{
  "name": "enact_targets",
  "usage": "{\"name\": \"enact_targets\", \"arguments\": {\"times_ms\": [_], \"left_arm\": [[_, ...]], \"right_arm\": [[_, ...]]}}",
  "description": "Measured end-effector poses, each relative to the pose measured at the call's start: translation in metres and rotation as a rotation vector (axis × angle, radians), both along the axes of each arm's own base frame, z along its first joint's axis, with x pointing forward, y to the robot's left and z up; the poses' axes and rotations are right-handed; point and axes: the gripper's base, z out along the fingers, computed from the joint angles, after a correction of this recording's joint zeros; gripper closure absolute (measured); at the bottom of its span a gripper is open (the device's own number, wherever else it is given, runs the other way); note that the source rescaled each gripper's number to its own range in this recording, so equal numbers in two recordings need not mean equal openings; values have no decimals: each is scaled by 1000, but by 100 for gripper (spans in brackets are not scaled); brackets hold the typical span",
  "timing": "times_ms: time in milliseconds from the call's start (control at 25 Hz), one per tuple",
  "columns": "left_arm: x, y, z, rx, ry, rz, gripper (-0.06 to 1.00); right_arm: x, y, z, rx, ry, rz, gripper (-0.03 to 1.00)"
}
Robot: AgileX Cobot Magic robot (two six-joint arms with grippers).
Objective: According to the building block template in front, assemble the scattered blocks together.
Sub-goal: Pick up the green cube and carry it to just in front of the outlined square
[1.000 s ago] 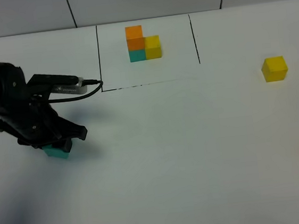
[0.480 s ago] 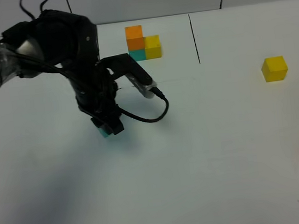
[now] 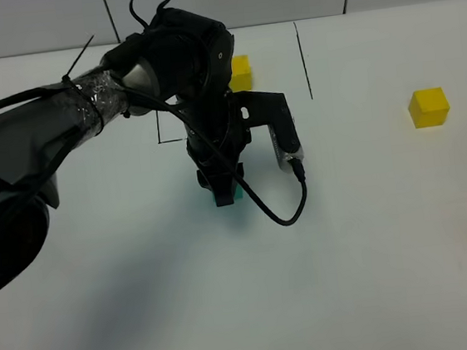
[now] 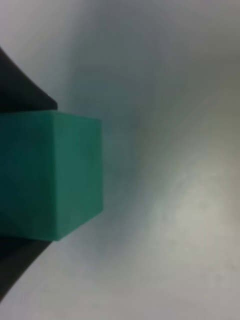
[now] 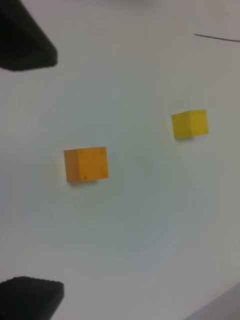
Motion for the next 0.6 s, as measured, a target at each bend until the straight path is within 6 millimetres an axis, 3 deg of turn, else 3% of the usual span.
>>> {"name": "enact_targets", "arguments": {"times_ms": [600], "left_arm": [[0,-13,-10,-55,-33,-23,94]], "right_arm": [[0,0,0,0,0,0,28]]}}
